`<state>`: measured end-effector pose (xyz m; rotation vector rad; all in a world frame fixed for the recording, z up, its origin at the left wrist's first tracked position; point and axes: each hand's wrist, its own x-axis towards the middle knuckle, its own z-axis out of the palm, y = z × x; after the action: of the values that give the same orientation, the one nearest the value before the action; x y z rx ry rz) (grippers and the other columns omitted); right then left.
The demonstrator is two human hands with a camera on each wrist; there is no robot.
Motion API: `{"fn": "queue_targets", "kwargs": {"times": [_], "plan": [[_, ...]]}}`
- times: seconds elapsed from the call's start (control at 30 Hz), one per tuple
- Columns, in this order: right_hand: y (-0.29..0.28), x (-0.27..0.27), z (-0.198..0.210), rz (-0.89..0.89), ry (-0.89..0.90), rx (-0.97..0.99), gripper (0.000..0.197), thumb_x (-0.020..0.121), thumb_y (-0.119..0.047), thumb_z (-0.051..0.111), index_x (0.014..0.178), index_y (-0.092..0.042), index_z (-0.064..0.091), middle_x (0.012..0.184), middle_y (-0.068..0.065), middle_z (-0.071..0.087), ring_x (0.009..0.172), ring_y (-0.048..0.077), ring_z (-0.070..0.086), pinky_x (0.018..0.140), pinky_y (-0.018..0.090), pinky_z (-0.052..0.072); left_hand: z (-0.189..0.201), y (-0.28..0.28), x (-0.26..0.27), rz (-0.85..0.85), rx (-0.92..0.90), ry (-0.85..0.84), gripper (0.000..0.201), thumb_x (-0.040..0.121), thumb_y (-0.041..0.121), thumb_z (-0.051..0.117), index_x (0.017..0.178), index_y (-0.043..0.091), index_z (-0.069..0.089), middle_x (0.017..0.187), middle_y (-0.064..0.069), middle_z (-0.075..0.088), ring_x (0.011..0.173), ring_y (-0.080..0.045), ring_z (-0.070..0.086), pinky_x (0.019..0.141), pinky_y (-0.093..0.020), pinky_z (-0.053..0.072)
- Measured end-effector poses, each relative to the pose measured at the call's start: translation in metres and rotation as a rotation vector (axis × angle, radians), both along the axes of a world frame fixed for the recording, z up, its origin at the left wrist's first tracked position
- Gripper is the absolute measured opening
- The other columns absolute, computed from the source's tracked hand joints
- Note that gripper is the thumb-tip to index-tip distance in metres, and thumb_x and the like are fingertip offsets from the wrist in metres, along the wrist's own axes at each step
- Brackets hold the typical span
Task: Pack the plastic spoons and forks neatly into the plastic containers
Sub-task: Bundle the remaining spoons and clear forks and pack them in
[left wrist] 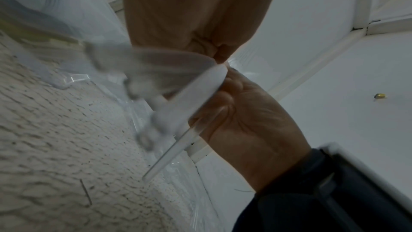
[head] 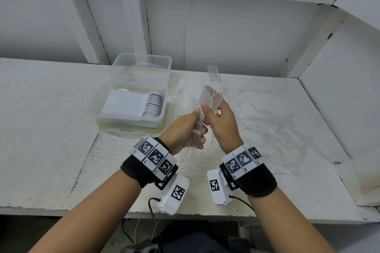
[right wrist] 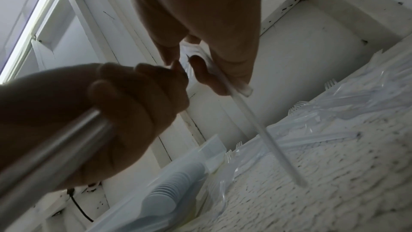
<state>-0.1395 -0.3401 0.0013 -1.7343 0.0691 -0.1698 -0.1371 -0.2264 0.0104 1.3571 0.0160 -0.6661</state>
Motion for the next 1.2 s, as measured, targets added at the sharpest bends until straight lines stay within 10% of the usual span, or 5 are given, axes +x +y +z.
{"fn": "queue_targets", "kwargs": {"times": [0.1, 0.27, 0.5, 0.73, 1.2], "plan": [[-0.003, -0.002, 0.003, 0.069, -0.019, 0.081, 0.051, 0.095, -0.022, 0.052, 0.140, -0.035, 0.032, 0.129, -0.005, 0.048, 0.087, 0.001, 0.054, 0.064, 0.010, 0.048, -0.001, 0.001, -0.002, -0.029, 0.021, -0.030, 0.043, 0.101, 0.041, 0.025, 0.080, 0.012, 0.050, 0.057, 0.001, 0.044, 0.043, -0.011, 0.039, 0.045, -0.021, 0.036], [-0.007, -0.002, 0.008, 0.015, 0.033, 0.067, 0.020, 0.094, -0.025, 0.053, 0.114, -0.020, 0.052, 0.076, -0.009, 0.055, 0.046, -0.005, 0.047, 0.045, 0.015, 0.037, -0.003, 0.004, -0.001, -0.040, 0.032, -0.084, 0.038, 0.100, 0.038, 0.032, 0.082, 0.013, 0.053, 0.057, 0.001, 0.047, 0.044, -0.011, 0.042, 0.044, -0.021, 0.036], [-0.013, 0.000, 0.007, 0.084, 0.090, 0.186, 0.006, 0.093, -0.025, 0.054, 0.090, -0.019, 0.055, 0.046, -0.012, 0.039, 0.038, 0.002, 0.032, 0.039, 0.018, 0.029, 0.000, 0.008, -0.004, -0.066, -0.025, -0.084, 0.041, 0.097, 0.043, 0.037, 0.075, 0.011, 0.051, 0.050, 0.002, 0.046, 0.039, -0.010, 0.040, 0.039, -0.017, 0.036], [-0.014, -0.001, 0.005, 0.111, 0.135, 0.158, 0.010, 0.093, -0.025, 0.056, 0.086, -0.023, 0.049, 0.053, -0.010, 0.040, 0.040, 0.002, 0.032, 0.038, 0.018, 0.028, -0.002, 0.005, -0.002, -0.097, 0.020, -0.058, 0.045, 0.100, 0.043, 0.026, 0.076, 0.013, 0.049, 0.050, 0.004, 0.036, 0.037, -0.007, 0.027, 0.038, -0.015, 0.023], [-0.011, -0.006, -0.002, -0.090, 0.084, 0.009, 0.005, 0.098, -0.018, 0.042, 0.103, -0.018, 0.043, 0.077, -0.003, 0.050, 0.063, 0.007, 0.051, 0.055, 0.022, 0.046, -0.020, -0.002, 0.005, 0.150, -0.208, -0.020, 0.017, 0.099, 0.014, 0.040, 0.089, 0.008, 0.051, 0.088, -0.010, 0.062, 0.077, -0.016, 0.062, 0.067, -0.025, 0.053]]}}
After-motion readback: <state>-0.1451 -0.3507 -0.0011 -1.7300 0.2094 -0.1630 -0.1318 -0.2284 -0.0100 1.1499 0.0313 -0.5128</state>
